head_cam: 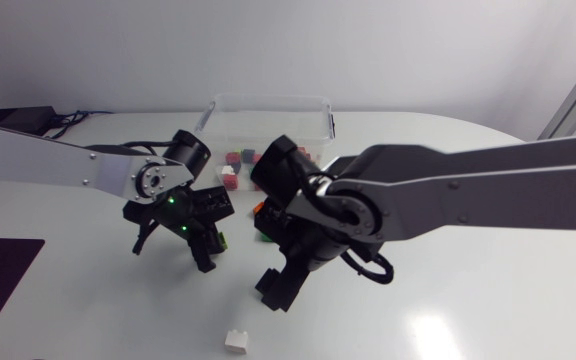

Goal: Place the duplo bricks in the container

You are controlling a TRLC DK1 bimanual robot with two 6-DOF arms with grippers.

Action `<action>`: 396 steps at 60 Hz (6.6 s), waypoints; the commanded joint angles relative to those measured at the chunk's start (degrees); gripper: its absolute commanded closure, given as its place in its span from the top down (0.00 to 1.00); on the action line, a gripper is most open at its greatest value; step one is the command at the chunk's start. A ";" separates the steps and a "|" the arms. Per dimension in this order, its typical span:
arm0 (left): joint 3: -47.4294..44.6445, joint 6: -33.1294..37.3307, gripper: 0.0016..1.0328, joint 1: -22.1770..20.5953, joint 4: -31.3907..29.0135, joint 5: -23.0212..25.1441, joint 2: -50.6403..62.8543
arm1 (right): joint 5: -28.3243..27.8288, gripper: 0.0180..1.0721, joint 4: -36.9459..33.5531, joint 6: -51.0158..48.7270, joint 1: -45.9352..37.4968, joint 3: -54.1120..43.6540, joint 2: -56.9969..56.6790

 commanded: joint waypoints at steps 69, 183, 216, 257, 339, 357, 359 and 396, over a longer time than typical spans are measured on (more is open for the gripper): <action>9.41 -19.73 0.37 20.50 3.92 25.14 -22.16 | 23.93 0.61 3.11 3.93 12.43 4.38 18.18; 1.85 -1.36 0.94 1.87 -1.71 15.74 -18.47 | 9.26 0.23 21.92 4.11 -16.75 16.51 -0.72; -12.12 10.50 0.92 -8.50 -10.58 12.92 -21.28 | 5.04 0.23 31.06 7.36 -21.67 27.50 13.96; -15.46 7.34 0.81 -23.09 -10.14 8.35 -14.25 | 4.60 0.24 31.85 8.24 -23.43 40.77 26.88; -18.19 9.10 0.50 -15.97 -14.36 7.30 -25.41 | -9.29 0.95 23.06 -6.26 -18.06 0.34 5.96; -18.45 10.24 0.92 -16.32 -4.52 4.49 -15.48 | -9.29 0.95 20.25 -7.49 -17.98 -0.01 6.40; -18.36 10.24 0.92 -16.50 -4.52 4.49 -14.95 | -9.29 0.95 20.25 -7.49 -17.98 -0.10 6.40; -15.20 10.15 0.33 -16.59 -3.11 4.92 -9.33 | -15.44 0.95 16.12 -17.07 -18.86 5.00 11.85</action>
